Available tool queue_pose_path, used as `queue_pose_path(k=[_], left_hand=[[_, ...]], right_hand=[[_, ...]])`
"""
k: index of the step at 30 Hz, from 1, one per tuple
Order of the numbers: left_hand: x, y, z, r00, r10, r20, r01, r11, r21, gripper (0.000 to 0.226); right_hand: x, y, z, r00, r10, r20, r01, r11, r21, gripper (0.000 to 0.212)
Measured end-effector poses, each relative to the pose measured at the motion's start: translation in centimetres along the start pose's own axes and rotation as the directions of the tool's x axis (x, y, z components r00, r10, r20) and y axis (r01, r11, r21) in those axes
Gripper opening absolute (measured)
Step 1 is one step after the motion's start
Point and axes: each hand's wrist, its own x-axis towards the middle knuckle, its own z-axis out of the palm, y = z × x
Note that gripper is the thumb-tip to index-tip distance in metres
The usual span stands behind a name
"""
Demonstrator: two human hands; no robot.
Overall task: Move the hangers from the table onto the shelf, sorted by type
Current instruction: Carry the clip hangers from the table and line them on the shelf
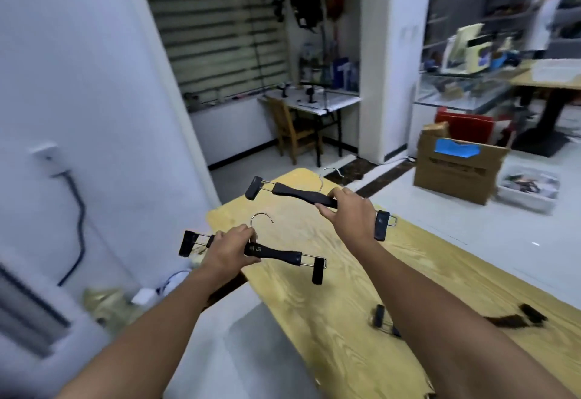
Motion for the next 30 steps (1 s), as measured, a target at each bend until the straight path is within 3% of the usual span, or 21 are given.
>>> queue_pose_path(k=[8, 13, 17, 22, 26, 30], left_hand=[[-13.1, -9.5, -4.4, 0.941, -0.335, -0.052, 0.339, 0.933, 0.123, 0.035], [-22.9, -13.2, -7.7, 0.823, -0.551, -0.138, 0.567, 0.810, 0.148, 0.037], [-31.6, -13.7, -9.5, 0.652, -0.737, -0.176, 0.757, 0.642, 0.120, 0.027], [-40.8, -11.1, -10.3, 0.466, -0.859, -0.214, 0.885, 0.452, 0.112, 0.025], [-47.0, -7.0, -9.8, 0.304, -0.927, -0.220, 0.953, 0.297, 0.066, 0.037], [-52.8, -2.4, -9.1, 0.166, -0.956, -0.241, 0.986, 0.169, 0.011, 0.029]], right_hand=[[-3.2, -16.5, 2.4, 0.954, -0.299, 0.013, 0.288, 0.929, 0.232, 0.035], [-6.3, -26.6, 2.7, 0.878, -0.479, -0.001, 0.439, 0.804, 0.400, 0.032], [-10.0, -32.9, 2.0, 0.804, -0.594, -0.015, 0.510, 0.676, 0.532, 0.032], [-16.4, -37.4, 0.8, 0.694, -0.719, 0.023, 0.523, 0.526, 0.671, 0.035], [-22.7, -39.2, -0.5, 0.524, -0.852, 0.018, 0.601, 0.385, 0.701, 0.041], [-29.0, -40.7, -2.2, 0.359, -0.932, -0.041, 0.640, 0.215, 0.738, 0.039]])
